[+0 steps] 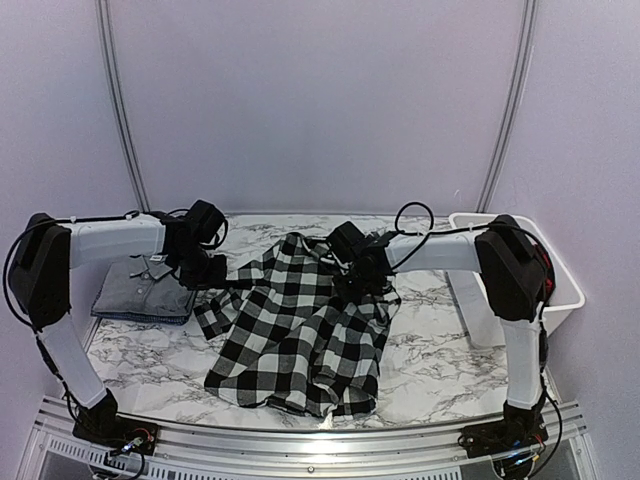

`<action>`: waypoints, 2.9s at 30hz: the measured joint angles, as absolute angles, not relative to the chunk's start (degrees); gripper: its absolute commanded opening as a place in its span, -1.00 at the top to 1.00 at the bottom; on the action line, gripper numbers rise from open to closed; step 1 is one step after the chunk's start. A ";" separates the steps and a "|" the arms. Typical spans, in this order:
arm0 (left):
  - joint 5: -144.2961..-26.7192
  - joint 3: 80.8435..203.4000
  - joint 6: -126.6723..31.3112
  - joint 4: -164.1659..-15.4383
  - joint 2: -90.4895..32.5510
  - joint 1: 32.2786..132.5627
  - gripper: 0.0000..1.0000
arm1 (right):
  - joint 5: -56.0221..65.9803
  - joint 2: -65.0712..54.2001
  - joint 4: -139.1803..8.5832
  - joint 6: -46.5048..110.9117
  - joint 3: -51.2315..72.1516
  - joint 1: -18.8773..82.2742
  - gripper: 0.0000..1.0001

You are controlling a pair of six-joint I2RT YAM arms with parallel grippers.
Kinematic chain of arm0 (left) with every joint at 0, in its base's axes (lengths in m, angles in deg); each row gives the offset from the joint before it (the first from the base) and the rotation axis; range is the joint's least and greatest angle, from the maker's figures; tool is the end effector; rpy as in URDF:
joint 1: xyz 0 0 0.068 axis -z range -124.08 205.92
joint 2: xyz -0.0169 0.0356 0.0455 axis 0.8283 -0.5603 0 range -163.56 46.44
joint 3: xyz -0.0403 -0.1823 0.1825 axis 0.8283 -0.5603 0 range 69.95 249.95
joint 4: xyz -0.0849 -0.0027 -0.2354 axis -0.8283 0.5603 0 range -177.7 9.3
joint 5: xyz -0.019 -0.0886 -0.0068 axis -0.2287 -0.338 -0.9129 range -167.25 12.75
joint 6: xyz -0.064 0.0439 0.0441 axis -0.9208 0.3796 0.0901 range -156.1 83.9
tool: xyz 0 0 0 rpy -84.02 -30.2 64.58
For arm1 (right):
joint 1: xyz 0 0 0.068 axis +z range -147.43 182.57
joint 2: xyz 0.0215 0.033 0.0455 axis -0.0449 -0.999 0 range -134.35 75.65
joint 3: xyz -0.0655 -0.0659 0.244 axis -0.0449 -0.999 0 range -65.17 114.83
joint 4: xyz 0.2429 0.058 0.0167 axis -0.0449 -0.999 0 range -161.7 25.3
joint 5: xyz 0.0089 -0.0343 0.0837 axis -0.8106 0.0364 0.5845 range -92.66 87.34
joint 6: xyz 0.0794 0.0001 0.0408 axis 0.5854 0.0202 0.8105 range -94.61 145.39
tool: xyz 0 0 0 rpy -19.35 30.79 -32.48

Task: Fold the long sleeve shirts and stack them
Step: Flatten out the crumpled shirt at the center of the board.

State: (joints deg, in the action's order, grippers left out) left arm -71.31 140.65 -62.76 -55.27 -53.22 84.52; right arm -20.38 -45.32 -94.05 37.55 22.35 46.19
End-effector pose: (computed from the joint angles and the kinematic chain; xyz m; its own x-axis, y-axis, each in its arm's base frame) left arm 0.3276 -0.1691 0.1671 -0.8829 -0.0269 -0.4688 0.0408 0.9902 -0.1336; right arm 0.3392 0.2899 0.1180 -0.7466 -0.4342 -0.5040 -0.4082 0.8972 -0.1683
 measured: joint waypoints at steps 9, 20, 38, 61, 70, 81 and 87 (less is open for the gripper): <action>-76.40 138.07 -63.41 -60.89 -54.44 79.52 0.05 | -24.51 -39.62 -96.04 37.79 19.62 44.20 1.00; -75.60 142.88 -65.44 -63.49 -65.61 79.17 0.24 | -30.17 -29.50 -98.57 38.65 18.46 41.25 1.00; -65.48 160.41 -60.59 -60.65 -68.32 75.89 1.00 | -33.67 -23.36 -101.70 37.97 18.16 33.03 1.00; -65.43 172.52 -53.73 -53.87 -67.78 69.53 -0.32 | -32.25 -33.30 -105.87 34.78 33.50 31.94 -0.03; -69.72 159.38 -55.74 -54.31 -54.40 83.08 0.15 | -20.09 -32.86 -100.38 37.55 24.91 42.32 0.06; -79.05 146.75 -57.90 -55.51 -52.98 99.19 -0.10 | -12.66 -40.84 -91.82 40.39 23.18 34.71 0.01; -82.22 146.57 -56.96 -57.07 -56.41 102.44 -0.07 | -10.74 -42.63 -89.83 40.83 22.59 30.47 0.11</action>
State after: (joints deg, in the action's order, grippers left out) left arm -82.22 146.57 -56.96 -57.07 -56.41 102.44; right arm -10.74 -42.63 -89.83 40.83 22.59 30.47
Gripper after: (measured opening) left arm 0.552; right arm 0.465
